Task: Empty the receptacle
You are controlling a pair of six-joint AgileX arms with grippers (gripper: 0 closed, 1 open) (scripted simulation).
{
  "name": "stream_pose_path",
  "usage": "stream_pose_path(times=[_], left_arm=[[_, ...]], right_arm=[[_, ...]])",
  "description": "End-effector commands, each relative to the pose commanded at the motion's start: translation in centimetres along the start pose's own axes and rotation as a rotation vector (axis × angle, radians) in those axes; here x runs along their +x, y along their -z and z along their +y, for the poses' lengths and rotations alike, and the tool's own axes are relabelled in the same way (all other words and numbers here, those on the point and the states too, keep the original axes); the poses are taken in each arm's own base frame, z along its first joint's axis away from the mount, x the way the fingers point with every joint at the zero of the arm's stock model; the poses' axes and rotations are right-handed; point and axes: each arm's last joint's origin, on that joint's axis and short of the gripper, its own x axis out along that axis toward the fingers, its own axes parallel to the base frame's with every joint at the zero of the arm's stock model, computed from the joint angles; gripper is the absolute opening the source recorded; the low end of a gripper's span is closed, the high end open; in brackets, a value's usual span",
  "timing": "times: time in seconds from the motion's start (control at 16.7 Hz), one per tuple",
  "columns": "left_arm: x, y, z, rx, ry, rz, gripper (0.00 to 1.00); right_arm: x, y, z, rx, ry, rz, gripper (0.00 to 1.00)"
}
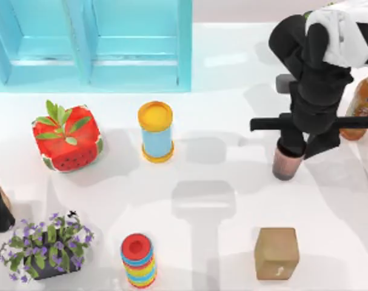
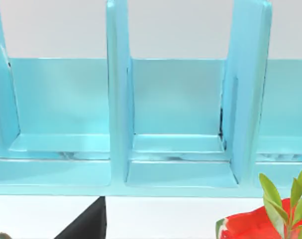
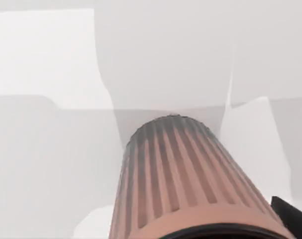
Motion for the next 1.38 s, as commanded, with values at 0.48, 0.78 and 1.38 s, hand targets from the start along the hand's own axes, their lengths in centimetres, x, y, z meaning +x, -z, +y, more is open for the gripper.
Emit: stream_pose_path(times=[0.48,0.78,1.38], left_arm=[[0.00,0.00,0.00,0.000,0.000,0.000,1.00],[0.00,0.00,0.00,0.000,0.000,0.000,1.00],[0.00,0.00,0.00,0.000,0.000,0.000,1.00]], right_arm=[[0.00,0.00,0.00,0.000,0.000,0.000,0.68],[0.00,0.00,0.00,0.000,0.000,0.000,1.00],[-0.46,-0.14,-0.08,0.002,0.000,-0.001,1.00]])
